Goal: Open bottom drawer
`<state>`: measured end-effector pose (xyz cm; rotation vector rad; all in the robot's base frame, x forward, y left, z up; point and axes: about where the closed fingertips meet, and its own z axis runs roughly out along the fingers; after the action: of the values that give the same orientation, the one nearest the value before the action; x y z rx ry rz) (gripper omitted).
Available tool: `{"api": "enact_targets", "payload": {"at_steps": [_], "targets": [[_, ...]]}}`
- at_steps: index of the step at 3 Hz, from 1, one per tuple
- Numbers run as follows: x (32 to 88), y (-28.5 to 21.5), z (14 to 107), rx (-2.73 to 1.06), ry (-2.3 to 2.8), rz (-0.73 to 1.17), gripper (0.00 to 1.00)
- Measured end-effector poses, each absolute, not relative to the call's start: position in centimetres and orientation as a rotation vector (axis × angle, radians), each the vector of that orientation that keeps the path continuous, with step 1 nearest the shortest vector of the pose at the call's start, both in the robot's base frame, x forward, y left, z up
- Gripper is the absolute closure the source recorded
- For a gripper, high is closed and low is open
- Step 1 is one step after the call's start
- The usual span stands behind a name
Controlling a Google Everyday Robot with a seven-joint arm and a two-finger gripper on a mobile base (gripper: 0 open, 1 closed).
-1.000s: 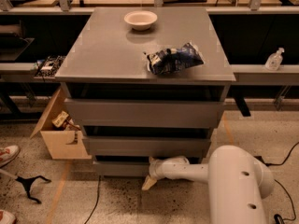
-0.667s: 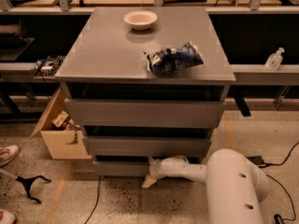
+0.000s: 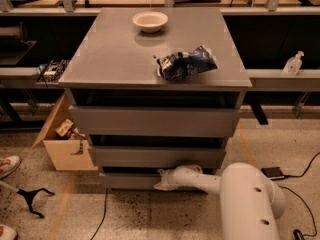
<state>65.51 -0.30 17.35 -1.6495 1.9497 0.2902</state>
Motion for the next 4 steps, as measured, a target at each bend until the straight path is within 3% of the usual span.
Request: {"api": "enact_targets", "payload": {"at_steps": [1,2,4], "targets": [[65.5,-0.3,17.7,-1.649,1.950,0.290,0.85],[65.5,-0.3,18.3,-1.649,1.950,0.290,1.00],[62.8,-1.3,18.2,-1.658,1.988,0.281,1.00]]}}
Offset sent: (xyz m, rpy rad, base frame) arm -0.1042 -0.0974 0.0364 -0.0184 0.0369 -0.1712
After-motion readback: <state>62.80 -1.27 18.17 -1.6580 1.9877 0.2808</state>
